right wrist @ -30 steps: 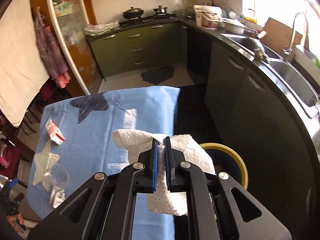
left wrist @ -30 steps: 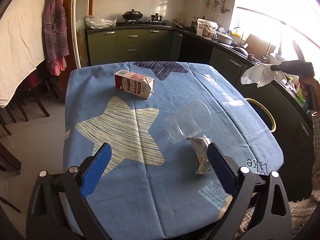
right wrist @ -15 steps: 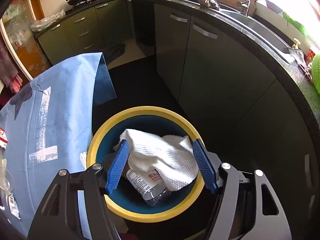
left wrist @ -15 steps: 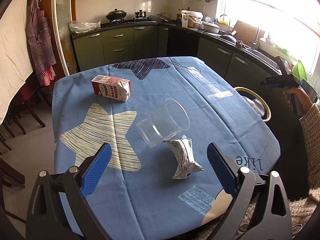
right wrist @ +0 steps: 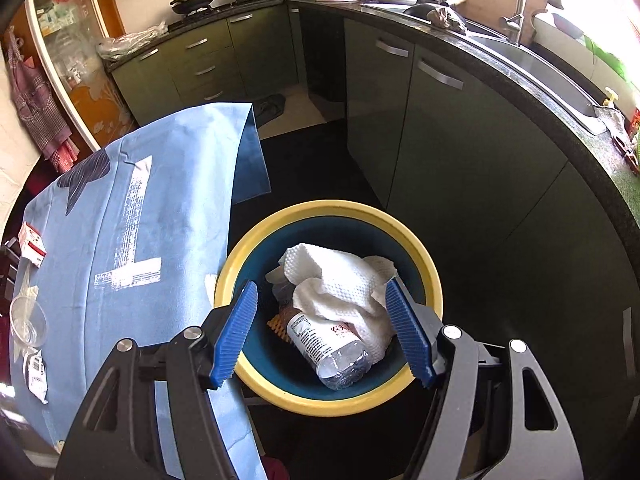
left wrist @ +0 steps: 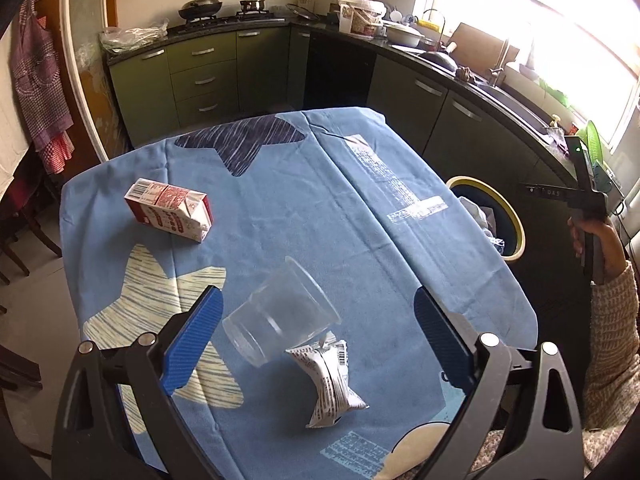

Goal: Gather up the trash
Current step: 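Grasp the clear plastic cup rim with the left gripper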

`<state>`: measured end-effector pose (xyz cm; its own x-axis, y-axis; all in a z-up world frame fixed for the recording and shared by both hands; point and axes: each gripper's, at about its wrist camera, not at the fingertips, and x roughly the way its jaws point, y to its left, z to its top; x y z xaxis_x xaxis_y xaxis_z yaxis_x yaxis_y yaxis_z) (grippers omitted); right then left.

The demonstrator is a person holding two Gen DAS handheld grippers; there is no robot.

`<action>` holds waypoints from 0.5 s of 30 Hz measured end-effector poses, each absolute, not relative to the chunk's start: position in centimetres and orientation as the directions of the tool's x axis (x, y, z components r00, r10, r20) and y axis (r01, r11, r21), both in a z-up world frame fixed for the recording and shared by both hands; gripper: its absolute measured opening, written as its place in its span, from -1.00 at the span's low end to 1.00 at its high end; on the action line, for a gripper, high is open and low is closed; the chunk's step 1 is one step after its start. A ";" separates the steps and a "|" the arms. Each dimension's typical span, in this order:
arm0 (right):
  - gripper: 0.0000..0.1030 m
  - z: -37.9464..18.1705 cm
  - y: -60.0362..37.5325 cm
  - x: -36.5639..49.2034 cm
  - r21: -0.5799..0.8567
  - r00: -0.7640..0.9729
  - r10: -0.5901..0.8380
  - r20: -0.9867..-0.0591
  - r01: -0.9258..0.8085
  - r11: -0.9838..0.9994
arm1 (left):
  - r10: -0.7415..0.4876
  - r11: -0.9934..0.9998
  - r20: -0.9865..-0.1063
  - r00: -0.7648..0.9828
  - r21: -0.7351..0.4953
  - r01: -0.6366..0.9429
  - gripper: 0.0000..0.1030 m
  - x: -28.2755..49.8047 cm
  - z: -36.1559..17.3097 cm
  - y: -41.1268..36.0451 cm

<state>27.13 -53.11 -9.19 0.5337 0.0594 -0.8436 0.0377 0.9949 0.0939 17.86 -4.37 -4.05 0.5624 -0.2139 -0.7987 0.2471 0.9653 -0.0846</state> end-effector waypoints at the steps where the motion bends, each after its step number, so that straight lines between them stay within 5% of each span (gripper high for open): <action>1: 0.30 -9.3 -53.1 27.0 0.097 0.532 0.064 -0.844 0.033 0.995 | -0.222 0.963 -0.809 0.545 -0.095 0.251 0.78 18.7 -4.3 -4.6; 13: 0.30 -10.5 -53.1 26.6 0.112 0.512 0.091 -0.854 0.010 0.994 | -0.105 0.968 -0.941 0.321 -0.022 0.251 0.60 24.5 -8.2 -7.2; 15: 0.30 -10.7 -53.2 26.7 0.114 0.509 0.093 -0.856 0.010 0.993 | -0.106 0.965 -0.954 0.281 -0.030 0.262 0.33 25.0 -8.6 -7.4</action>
<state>26.67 -53.19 -10.66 0.5087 0.0927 -0.8559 0.0102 0.9935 0.1136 24.99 -7.36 -8.56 0.2808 -0.1057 -0.9539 0.2622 0.9646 -0.0297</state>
